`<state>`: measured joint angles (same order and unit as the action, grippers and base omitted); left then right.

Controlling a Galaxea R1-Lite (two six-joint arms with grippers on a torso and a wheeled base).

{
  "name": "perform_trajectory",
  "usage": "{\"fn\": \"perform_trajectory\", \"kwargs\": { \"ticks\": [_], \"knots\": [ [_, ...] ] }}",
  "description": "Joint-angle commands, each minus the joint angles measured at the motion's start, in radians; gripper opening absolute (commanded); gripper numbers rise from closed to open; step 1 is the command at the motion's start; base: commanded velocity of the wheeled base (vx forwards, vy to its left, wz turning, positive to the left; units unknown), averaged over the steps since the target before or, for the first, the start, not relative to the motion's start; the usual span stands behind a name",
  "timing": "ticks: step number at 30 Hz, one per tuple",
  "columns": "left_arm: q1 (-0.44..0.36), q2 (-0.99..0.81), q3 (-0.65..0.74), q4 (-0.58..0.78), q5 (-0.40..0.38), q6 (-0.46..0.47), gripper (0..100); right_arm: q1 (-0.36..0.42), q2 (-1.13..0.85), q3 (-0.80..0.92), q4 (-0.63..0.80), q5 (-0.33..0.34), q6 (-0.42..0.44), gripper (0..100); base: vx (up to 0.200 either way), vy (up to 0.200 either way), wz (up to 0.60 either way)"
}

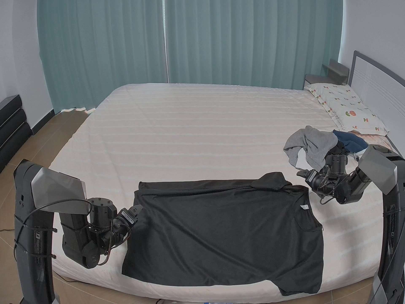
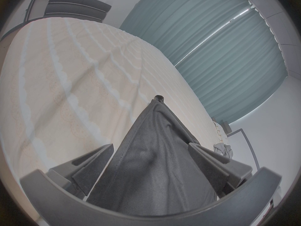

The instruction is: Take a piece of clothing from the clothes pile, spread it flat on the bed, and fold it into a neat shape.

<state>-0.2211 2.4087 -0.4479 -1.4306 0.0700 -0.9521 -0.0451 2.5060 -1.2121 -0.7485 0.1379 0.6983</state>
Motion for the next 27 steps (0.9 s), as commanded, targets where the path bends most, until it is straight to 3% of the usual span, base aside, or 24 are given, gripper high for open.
{"fn": "perform_trajectory", "kwargs": {
  "ticks": [1,7,15,18,23,27],
  "knots": [
    [-0.001,0.001,0.0,0.001,0.001,0.0,100,-0.064,0.062,-0.004,-0.014,0.008,-0.02,100,0.0,0.0,0.0],
    [-0.004,0.004,0.0,-0.001,0.002,0.0,100,-0.05,0.004,0.109,-0.19,0.112,-0.026,100,0.0,0.0,0.0],
    [-0.004,0.004,0.0,-0.001,0.002,0.0,100,0.033,-0.168,0.117,-0.176,0.118,-0.02,100,0.0,0.0,0.0],
    [-0.004,0.004,0.0,-0.001,0.002,0.0,100,0.105,-0.19,0.065,-0.072,0.088,-0.013,100,0.0,0.0,0.0],
    [-0.006,0.006,0.0,-0.001,0.002,0.001,100,0.208,-0.137,-0.064,0.052,-0.024,0.003,100,0.0,0.0,0.0],
    [-0.006,0.007,0.0,-0.001,0.002,0.001,100,0.268,-0.101,-0.11,0.115,-0.032,0.009,100,0.0,0.0,0.0]
  ]
}}
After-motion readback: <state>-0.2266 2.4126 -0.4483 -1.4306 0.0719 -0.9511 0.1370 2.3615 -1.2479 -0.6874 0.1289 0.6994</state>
